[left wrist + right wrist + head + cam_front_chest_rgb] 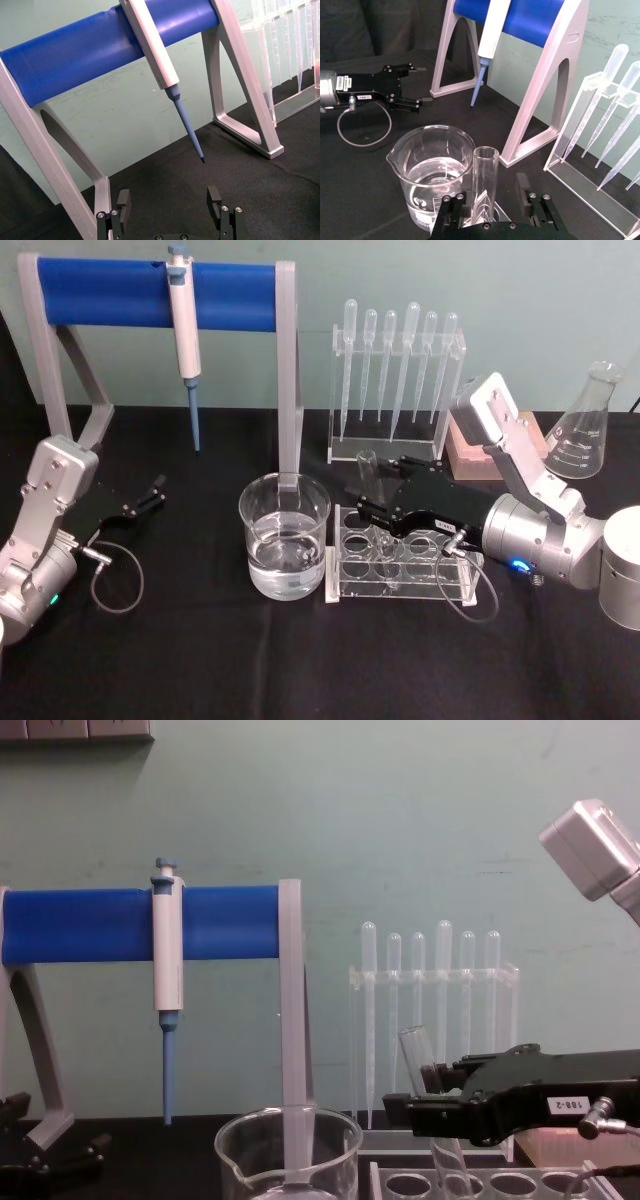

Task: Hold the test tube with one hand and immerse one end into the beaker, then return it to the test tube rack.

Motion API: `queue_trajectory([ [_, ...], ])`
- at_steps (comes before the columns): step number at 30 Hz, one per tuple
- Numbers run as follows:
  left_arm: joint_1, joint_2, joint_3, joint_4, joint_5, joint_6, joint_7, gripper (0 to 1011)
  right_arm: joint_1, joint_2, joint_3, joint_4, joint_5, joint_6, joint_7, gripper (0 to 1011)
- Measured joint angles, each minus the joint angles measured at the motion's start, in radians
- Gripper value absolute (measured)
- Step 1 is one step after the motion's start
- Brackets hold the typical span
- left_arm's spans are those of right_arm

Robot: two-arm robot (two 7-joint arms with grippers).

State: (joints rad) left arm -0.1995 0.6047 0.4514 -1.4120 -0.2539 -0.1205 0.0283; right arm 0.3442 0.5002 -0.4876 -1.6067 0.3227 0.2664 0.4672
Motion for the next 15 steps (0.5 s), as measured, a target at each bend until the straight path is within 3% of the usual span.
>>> queue_trajectory([
  [9,0.000,0.000,0.000,0.000,0.000,0.000,0.000,1000,-0.006,-0.012,0.008,0.007,0.007,-0.001,-0.003,287],
  [15,0.000,0.000,0.000,0.000,0.000,0.000,0.000,1000,-0.042,-0.014,0.037,-0.026,0.034,-0.025,-0.019,241],
])
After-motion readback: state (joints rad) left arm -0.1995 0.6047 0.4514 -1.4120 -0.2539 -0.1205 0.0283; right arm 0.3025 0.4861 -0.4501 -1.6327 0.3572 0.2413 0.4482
